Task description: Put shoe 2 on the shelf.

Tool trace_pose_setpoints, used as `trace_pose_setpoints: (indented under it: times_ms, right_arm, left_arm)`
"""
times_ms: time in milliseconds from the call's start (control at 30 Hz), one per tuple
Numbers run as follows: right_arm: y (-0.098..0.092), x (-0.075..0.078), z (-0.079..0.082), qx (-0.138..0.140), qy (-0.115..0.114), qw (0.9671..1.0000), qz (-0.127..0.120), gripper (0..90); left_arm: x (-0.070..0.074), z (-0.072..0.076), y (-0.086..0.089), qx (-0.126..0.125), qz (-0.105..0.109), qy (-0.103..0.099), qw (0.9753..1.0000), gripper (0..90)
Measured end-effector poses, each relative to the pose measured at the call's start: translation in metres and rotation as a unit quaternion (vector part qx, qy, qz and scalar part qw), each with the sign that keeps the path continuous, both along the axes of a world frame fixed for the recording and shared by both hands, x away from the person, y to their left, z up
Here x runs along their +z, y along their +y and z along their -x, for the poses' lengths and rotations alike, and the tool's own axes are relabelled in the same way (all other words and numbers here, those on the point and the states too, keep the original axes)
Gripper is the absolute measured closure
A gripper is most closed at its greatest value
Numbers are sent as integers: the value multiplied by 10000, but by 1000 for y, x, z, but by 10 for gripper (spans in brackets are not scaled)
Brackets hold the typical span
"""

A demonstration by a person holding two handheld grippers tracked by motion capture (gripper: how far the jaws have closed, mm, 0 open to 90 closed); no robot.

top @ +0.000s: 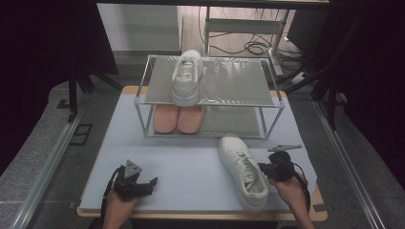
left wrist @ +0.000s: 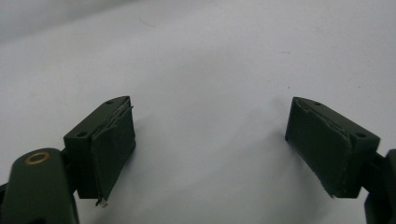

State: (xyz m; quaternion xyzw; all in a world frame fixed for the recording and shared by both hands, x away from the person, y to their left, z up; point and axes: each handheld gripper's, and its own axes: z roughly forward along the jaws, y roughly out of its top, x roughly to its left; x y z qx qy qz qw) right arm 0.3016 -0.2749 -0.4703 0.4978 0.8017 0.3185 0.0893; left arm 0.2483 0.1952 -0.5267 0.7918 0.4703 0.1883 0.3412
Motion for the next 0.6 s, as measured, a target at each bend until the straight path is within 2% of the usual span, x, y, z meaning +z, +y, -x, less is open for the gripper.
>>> trace_pose_setpoints:
  times_ms: [467,600]
  right_arm:
    - [50,-2,-15,485,3,9988,-16,900]
    - [61,-2,-21,650,79,9978,-104,900]
  left_arm:
    - [0,0,0,1,1,0,10000,156]
    - [0,0,0,2,4,-1,10000,156]
